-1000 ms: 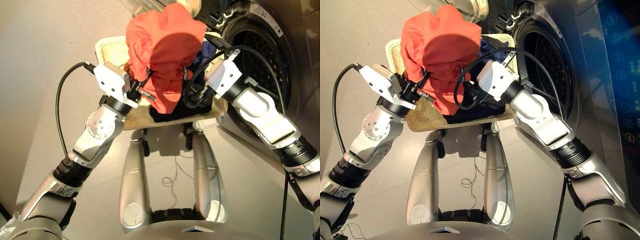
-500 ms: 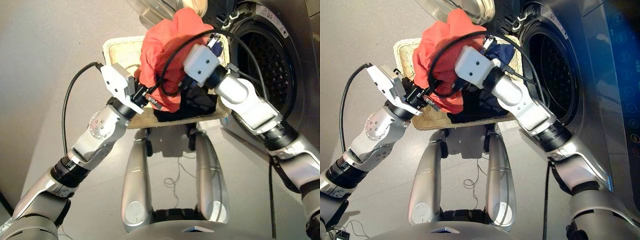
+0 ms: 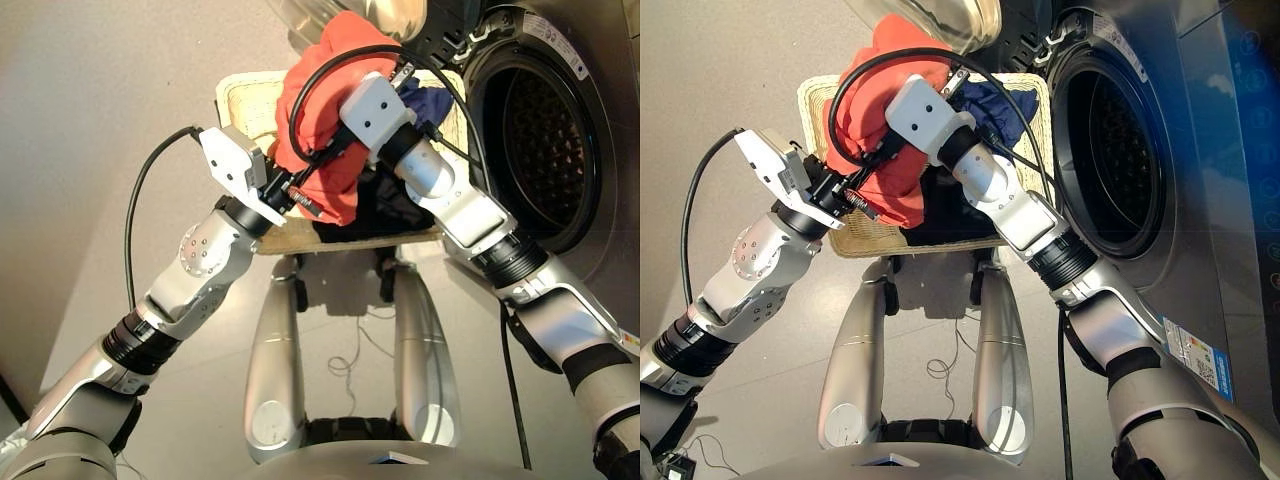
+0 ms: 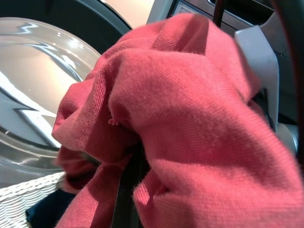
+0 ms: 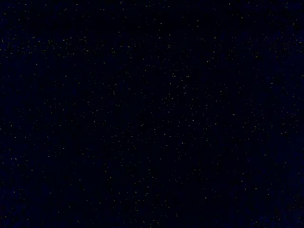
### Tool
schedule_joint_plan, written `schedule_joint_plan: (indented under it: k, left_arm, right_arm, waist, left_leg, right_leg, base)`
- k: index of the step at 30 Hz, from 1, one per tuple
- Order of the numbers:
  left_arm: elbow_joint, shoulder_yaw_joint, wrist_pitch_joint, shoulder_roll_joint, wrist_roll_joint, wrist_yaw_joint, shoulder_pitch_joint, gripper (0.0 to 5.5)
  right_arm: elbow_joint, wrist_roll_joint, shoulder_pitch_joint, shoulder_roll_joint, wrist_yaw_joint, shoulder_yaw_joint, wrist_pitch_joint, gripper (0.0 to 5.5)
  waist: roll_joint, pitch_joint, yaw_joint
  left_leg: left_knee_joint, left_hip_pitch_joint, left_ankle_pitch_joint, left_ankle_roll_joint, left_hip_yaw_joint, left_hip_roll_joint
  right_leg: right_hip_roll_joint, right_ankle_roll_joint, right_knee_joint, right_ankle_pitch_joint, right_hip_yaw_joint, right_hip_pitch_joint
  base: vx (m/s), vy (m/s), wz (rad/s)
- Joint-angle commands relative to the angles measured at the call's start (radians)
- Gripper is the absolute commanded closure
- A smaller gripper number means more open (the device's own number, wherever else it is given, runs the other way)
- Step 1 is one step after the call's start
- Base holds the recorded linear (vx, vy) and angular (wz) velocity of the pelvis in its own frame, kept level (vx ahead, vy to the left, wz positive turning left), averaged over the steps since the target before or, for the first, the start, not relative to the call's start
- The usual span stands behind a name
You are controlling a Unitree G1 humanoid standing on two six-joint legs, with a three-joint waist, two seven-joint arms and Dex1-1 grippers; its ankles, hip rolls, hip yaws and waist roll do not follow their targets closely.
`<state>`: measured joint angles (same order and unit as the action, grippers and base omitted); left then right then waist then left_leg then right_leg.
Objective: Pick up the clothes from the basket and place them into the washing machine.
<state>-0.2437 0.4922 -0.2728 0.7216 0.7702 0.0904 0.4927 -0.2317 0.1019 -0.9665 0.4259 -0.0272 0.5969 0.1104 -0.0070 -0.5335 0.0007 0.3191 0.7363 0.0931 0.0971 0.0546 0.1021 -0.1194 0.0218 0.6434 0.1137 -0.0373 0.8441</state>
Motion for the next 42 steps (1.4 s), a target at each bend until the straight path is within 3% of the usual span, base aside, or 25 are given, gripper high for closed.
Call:
schedule_joint_plan:
  k: [1,2,3,8,12,15,21,29,34,42]
  left_arm:
    - [-0.134,0.017,-0.039,-0.046,-0.05,0.016,0.033,3.6]
    - [-0.132,0.013,-0.041,-0.044,-0.056,0.014,0.031,0.39]
    - [-0.13,0.01,-0.044,-0.045,-0.066,0.008,0.029,0.0]
    - [-0.129,-0.023,-0.058,-0.056,-0.115,-0.028,0.006,0.0]
    - [-0.153,-0.092,-0.116,-0.086,-0.218,-0.105,-0.021,0.0]
    - [-0.132,-0.137,-0.147,-0.141,-0.268,-0.179,-0.056,0.0]
    - [-0.121,-0.158,-0.15,-0.177,-0.311,-0.258,-0.087,0.0]
    - [-0.1,-0.158,-0.176,-0.226,-0.295,-0.287,-0.079,0.0]
    - [-0.073,-0.175,-0.168,-0.269,-0.257,-0.293,-0.099,0.0]
    - [-0.046,-0.194,-0.157,-0.295,-0.214,-0.274,-0.119,0.0]
  right_arm:
    - [0.094,-0.02,-0.093,-0.042,-0.012,0.011,0.048,5.5]
    - [0.103,-0.021,-0.085,-0.032,-0.009,0.003,0.05,5.5]
    - [0.114,-0.024,-0.078,-0.022,-0.004,-0.007,0.053,5.5]
    - [0.223,0.036,0.046,0.043,0.025,-0.088,0.089,5.5]
    - [0.281,0.132,0.223,0.065,0.06,-0.19,0.156,5.5]
    - [0.242,0.261,0.389,0.019,0.119,-0.266,0.178,5.5]
    - [0.158,0.447,0.559,-0.049,0.155,-0.317,0.206,5.5]
    - [-0.048,0.774,0.55,-0.215,0.179,-0.426,0.356,5.5]
    - [-0.179,1.147,0.505,-0.335,0.093,-0.54,0.415,5.5]
    - [-0.299,1.319,0.389,-0.302,0.063,-0.663,0.46,5.5]
  waist:
    - [0.061,0.017,-0.018]
    - [0.059,0.017,-0.019]
    - [0.058,0.016,-0.02]
    - [0.054,0.014,-0.028]
    - [0.05,0.014,-0.035]
    - [0.045,0.014,-0.043]
    - [0.041,0.014,-0.058]
    - [0.053,0.014,-0.057]
    - [0.066,0.014,-0.051]
    - [0.078,0.014,-0.038]
  left_leg:
    - [0.101,0.045,-0.077,-0.003,-0.022,-0.014]
    - [0.104,0.048,-0.078,-0.004,-0.022,-0.013]
    - [0.105,0.048,-0.079,-0.004,-0.022,-0.013]
    - [0.105,0.056,-0.079,-0.004,-0.019,-0.011]
    - [0.108,0.061,-0.08,-0.002,-0.023,-0.01]
    - [0.107,0.064,-0.081,-0.003,-0.024,-0.009]
    - [0.109,0.067,-0.082,-0.004,-0.02,-0.009]
    - [0.111,0.063,-0.087,-0.001,-0.022,-0.011]
    - [0.106,0.051,-0.094,-0.002,-0.021,-0.016]
    - [0.116,0.054,-0.106,-0.003,-0.023,-0.024]
  right_leg:
    - [0.0,0.07,-0.198,-0.136,0.044,-0.008]
    - [0.0,0.07,-0.197,-0.136,0.044,-0.007]
    - [0.001,0.07,-0.196,-0.135,0.045,-0.005]
    - [0.0,0.073,-0.196,-0.136,0.044,0.0]
    - [0.0,0.075,-0.194,-0.131,0.042,0.004]
    - [0.003,0.076,-0.192,-0.13,0.041,0.008]
    - [0.003,0.076,-0.196,-0.133,0.04,0.009]
    - [0.002,0.079,-0.202,-0.131,0.045,0.001]
    - [0.0,0.078,-0.206,-0.123,0.042,-0.012]
    - [-0.005,0.078,-0.196,-0.116,0.048,-0.01]
  base:
    - [0.0,0.0,0.0]
    - [0.0,0.0,0.0]
    - [0.0,0.0,0.0]
    - [0.0,0.0,0.0]
    - [0.0,0.0,0.0]
    - [0.0,0.0,0.0]
    - [0.0,0.0,0.0]
    - [0.0,0.0,0.0]
    - [0.0,0.0,0.0]
    - [0.0,0.0,0.0]
